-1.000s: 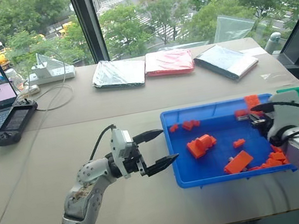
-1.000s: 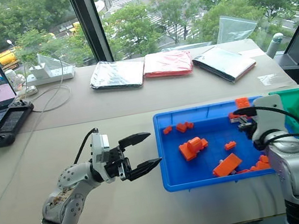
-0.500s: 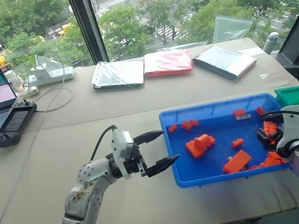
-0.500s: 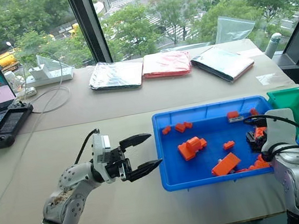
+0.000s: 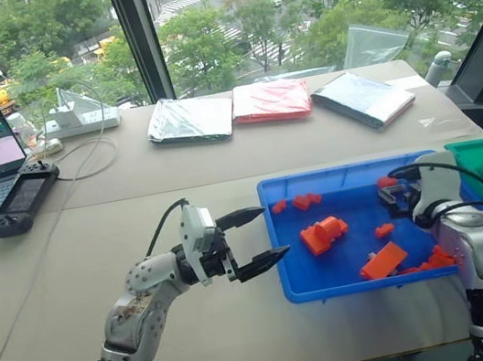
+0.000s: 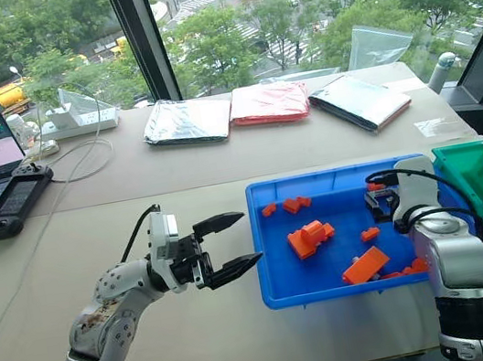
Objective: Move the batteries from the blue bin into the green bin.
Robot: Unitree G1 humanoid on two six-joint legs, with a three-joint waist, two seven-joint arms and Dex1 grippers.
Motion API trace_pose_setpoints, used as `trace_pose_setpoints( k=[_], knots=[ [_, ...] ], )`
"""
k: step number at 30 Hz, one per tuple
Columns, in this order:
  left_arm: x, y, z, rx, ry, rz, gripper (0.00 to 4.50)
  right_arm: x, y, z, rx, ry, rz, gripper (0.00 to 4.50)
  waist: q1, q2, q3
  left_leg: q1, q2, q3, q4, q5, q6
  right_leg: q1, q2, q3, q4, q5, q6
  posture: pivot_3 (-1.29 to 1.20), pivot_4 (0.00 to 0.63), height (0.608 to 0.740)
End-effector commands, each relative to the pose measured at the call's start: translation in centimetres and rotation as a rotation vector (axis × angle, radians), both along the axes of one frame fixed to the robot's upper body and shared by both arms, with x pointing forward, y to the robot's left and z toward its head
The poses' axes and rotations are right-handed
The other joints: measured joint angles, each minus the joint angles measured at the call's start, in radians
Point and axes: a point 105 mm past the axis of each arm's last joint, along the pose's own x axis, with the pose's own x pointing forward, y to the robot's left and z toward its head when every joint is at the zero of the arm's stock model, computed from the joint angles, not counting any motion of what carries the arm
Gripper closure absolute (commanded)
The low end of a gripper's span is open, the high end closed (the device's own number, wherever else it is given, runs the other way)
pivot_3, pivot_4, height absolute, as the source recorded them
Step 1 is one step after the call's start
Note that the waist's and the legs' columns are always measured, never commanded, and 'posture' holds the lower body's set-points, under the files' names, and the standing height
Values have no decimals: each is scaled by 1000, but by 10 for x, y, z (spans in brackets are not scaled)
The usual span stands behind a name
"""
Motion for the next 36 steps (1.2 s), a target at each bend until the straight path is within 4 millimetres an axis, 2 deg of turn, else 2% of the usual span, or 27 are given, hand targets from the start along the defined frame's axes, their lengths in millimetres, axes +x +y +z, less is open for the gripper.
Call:
trace_pose_setpoints(
  k=[1, 5, 9, 14, 17, 21, 24, 27, 30, 36],
  knots=[
    [-7, -4, 11, -28, -39, -20, 0, 16, 3, 10, -30, -44, 80, 31, 0, 0, 0, 0, 0, 0, 0, 0, 0, 0, 0, 0, 0, 0, 0, 0, 150, 740],
    [-7, -4, 12, -27, -42, -15, 0, 24, 6, 0, -27, 4, 114, 31, -1, 0, 0, 0, 1, 0, 0, 0, 0, 0, 1, 0, 0, 0, 0, 0, 150, 740],
    [-6, -3, 14, -40, -40, 2, 0, 23, -2, -19, 20, 96, 54, 31, 1, 0, 0, 0, 1, 0, 0, 0, 0, 1, 1, 0, 0, 0, 0, 0, 150, 740],
    [-8, -4, 17, -50, -37, 8, 0, 21, -3, -27, 38, 133, 32, 31, 4, -1, -1, 2, 1, -1, 0, 0, 0, 3, 0, 0, 0, 0, 0, 0, 150, 740],
    [-8, -4, 17, -48, -37, 9, 0, 19, -3, -31, 25, 155, 31, 742, 4, -1, -1, 4, 1, -1, 0, 0, 0, 5, 0, 0, 0, 0, 0, 0, 150, 740],
    [-7, -4, 18, -46, -38, 11, 0, 15, -4, -32, 19, 170, 27, 1971, 5, -1, 0, 9, 1, -1, 0, 0, 0, 11, 0, -1, -3, 0, 0, 0, 150, 740],
    [-7, -5, 18, -48, -40, 11, 0, 13, -4, -33, 20, 172, 22, 1971, 5, -1, -1, 12, 1, -2, -1, 0, 1, 15, 1, -2, -4, 0, 0, 0, 150, 740],
    [-7, -5, 18, -47, -41, 10, 0, 10, -6, -24, 24, 149, 9, 1971, 5, -1, 0, 12, 1, -2, -1, 0, 1, 15, 1, -2, -4, 0, 0, 0, 150, 740],
    [-7, -4, 19, -45, -41, 11, 0, 3, -12, -6, 23, 94, -18, 1971, 6, -1, 0, 11, 1, -2, -1, 0, 1, 15, 0, -2, -4, 0, 0, 0, 150, 740],
    [-7, -4, 18, -36, -33, 6, 0, -18, -25, 64, 41, -119, -72, 1971, 6, 0, 0, 7, 0, -2, -1, 0, 1, 9, 0, -1, -4, 0, 0, 0, 150, 740]
  ],
)
